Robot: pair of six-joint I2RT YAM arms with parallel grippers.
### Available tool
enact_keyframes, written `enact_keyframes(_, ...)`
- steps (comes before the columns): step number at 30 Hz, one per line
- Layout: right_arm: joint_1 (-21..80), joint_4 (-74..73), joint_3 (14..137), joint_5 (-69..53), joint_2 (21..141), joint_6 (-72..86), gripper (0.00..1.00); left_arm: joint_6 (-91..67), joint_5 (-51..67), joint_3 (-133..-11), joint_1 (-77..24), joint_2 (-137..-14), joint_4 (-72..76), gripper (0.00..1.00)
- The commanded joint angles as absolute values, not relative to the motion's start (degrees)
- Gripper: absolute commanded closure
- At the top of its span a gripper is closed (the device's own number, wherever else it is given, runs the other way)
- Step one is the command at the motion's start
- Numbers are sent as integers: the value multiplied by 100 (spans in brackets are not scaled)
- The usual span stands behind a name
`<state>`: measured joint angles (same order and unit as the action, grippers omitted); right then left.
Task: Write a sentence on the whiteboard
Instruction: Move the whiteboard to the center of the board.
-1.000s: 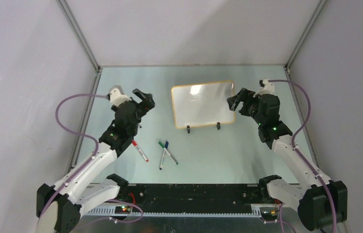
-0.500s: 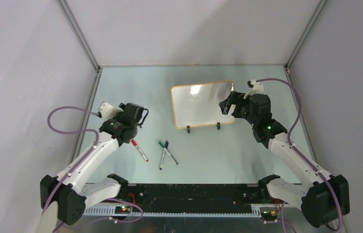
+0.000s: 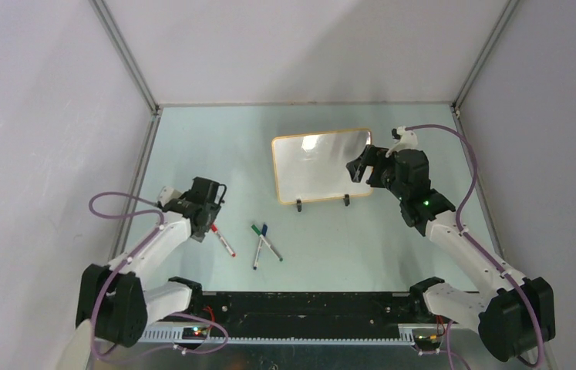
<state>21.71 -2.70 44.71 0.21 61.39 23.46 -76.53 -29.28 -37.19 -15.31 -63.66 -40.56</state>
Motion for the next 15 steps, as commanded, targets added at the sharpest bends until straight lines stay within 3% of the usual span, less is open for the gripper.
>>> enact_keyframes(1,2215,-61,4737,129,6131,2347,9,-7583,-2338,-3886,-1344,-6877,-3731,32)
enact_keyframes(4,2215,-55,4737,147,6130,2339,10,-7462,-2160,-3991,-1288,-7395,-3643,40)
enact_keyframes(9,2213,-61,4737,170,6096,2323,10,-7458,-2167,-4212,-1285,-7976,-3684,43)
enact_keyframes(15,2215,-87,4737,189,6041,2284,10,-7598,-2065,-4145,-1279,-8244,-3477,58)
